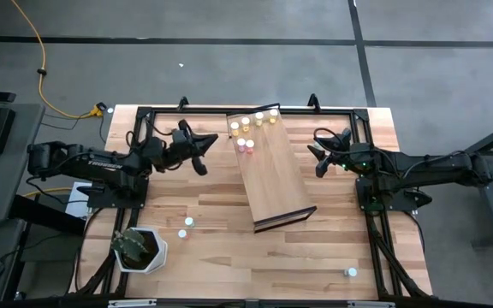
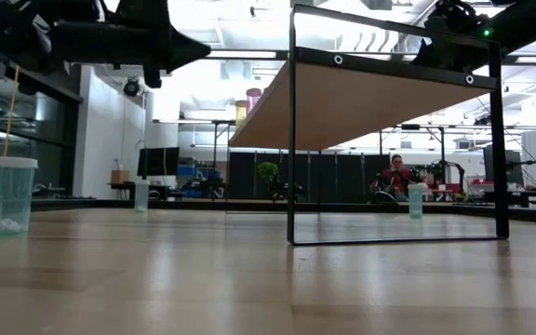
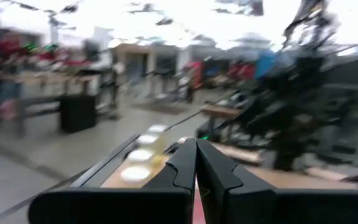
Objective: Pick and place medicine bottles onto shelf by color
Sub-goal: Put the blue pill bottle on the shelf
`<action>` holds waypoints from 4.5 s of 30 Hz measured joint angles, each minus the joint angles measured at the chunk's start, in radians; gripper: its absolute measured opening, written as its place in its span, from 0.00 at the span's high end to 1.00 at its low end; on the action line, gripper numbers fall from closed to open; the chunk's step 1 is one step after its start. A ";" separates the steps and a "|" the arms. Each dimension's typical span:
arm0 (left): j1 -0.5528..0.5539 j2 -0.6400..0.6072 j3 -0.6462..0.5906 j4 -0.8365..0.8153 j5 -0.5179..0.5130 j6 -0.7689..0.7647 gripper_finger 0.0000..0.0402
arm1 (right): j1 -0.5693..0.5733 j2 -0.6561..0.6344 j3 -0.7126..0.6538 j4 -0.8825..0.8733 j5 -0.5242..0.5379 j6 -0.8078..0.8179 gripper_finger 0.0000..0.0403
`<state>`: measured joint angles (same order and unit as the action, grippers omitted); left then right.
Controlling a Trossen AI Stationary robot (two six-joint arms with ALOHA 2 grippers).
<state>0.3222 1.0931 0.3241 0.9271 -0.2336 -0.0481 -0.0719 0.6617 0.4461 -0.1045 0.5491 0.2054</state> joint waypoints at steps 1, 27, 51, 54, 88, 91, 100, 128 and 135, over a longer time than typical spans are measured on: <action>0.000 0.000 0.000 -0.027 -0.033 -0.001 0.98 | 0.000 0.000 0.000 0.000 0.000 0.000 0.59; 0.206 0.085 0.072 -0.842 -0.491 -0.432 0.34 | 0.000 0.000 0.000 -0.002 0.001 0.007 0.59; 0.355 0.312 0.072 -0.759 -0.376 -0.570 0.35 | 0.000 0.000 0.000 -0.002 0.001 0.004 0.59; 0.359 0.320 0.072 -0.747 -0.372 -0.569 0.35 | 0.000 0.000 0.000 -0.002 0.001 0.004 0.59; 0.358 0.132 0.072 -0.969 -0.206 -0.566 0.61 | 0.000 0.000 0.000 -0.003 0.001 0.003 0.59; 0.358 0.126 0.072 -0.969 -0.192 -0.567 0.61 | 0.000 0.000 0.000 -0.003 0.001 0.003 0.59; 0.358 0.126 0.072 -0.969 -0.193 -0.562 0.64 | 0.000 0.000 0.000 -0.003 0.001 0.003 0.59; 0.112 -0.166 0.225 -0.968 -0.172 -0.422 0.76 | 0.000 0.000 0.000 -0.003 0.001 0.004 0.59; -0.102 -0.205 0.343 -0.917 -0.189 -0.294 0.76 | 0.000 0.000 0.000 -0.003 0.001 0.015 0.59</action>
<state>0.2198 0.8876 0.6674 0.0099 -0.4224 -0.3426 -0.0719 0.6617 0.4461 -0.1070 0.5503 0.2203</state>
